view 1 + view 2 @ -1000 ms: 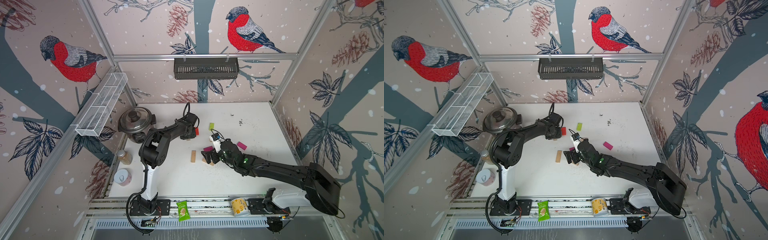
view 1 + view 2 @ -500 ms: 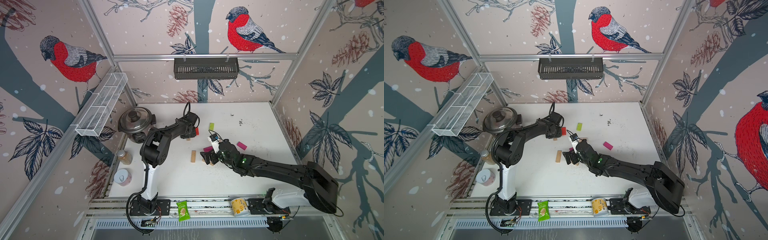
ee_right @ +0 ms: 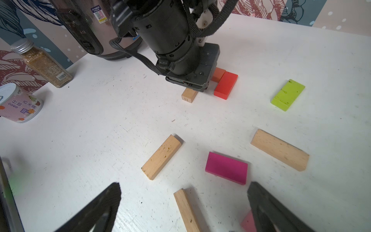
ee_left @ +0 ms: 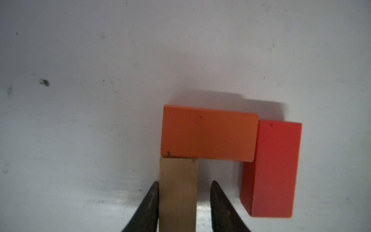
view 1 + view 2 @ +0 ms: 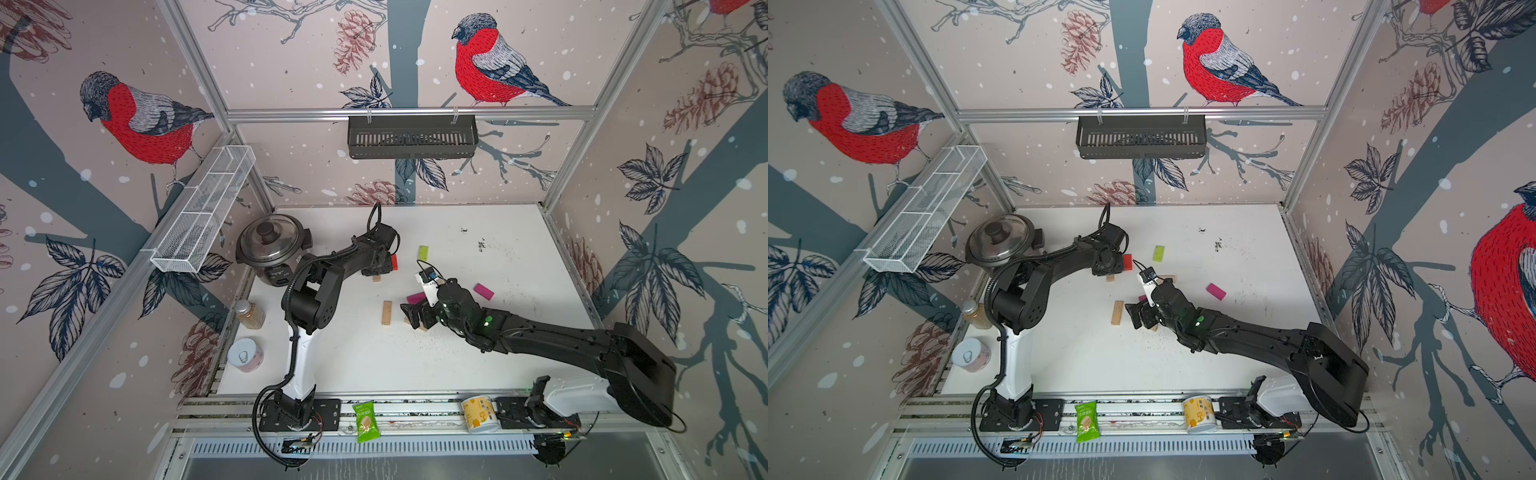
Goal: Assemble the letter p with building blocks
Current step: Adjust the building block at the center of the board.
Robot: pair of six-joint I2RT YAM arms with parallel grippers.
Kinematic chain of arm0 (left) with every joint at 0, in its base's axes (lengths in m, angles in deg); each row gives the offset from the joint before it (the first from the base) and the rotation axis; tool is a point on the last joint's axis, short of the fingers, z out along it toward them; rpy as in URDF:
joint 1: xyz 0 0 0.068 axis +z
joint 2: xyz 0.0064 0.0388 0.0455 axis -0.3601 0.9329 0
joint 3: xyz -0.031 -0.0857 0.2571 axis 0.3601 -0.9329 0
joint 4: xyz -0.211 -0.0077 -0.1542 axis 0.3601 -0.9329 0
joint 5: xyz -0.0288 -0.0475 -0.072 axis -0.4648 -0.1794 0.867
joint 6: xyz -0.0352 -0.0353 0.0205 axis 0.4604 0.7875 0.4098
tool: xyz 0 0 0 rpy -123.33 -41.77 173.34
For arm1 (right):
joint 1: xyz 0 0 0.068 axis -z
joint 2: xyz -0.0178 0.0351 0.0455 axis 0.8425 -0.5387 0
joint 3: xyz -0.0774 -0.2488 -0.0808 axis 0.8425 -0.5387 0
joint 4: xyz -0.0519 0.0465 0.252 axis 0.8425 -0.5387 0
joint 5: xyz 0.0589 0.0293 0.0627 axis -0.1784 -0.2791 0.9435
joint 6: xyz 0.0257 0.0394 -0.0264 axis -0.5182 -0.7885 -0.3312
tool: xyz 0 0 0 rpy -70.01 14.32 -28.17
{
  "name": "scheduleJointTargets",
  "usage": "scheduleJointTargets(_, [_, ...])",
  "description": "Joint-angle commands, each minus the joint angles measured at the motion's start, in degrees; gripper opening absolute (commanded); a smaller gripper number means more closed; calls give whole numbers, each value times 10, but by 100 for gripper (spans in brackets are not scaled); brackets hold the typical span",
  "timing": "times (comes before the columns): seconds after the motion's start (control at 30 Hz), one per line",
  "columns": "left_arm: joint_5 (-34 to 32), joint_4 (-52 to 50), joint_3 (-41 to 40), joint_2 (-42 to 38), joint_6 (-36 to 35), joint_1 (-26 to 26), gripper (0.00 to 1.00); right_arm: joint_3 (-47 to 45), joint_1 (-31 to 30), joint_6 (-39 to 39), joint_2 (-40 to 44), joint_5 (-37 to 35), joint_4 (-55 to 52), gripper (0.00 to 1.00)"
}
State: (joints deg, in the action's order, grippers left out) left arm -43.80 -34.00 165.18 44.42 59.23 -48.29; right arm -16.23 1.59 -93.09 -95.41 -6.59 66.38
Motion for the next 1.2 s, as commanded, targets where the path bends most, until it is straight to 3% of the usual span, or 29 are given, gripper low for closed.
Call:
scheduleJointTargets(0.0, [19, -38, -1, 11, 3, 2, 42, 4, -2, 2, -1, -5, -1, 100])
scheduleJointTargets(0.77, [20, -37, -4, 14, 2, 3, 42, 6, -2, 3, -7, -3, -2, 100])
scheduleJointTargets(1.17, [48, -26, -44, -54, -4, 3, 43, 3, 5, -2, -4, 6, 3, 100])
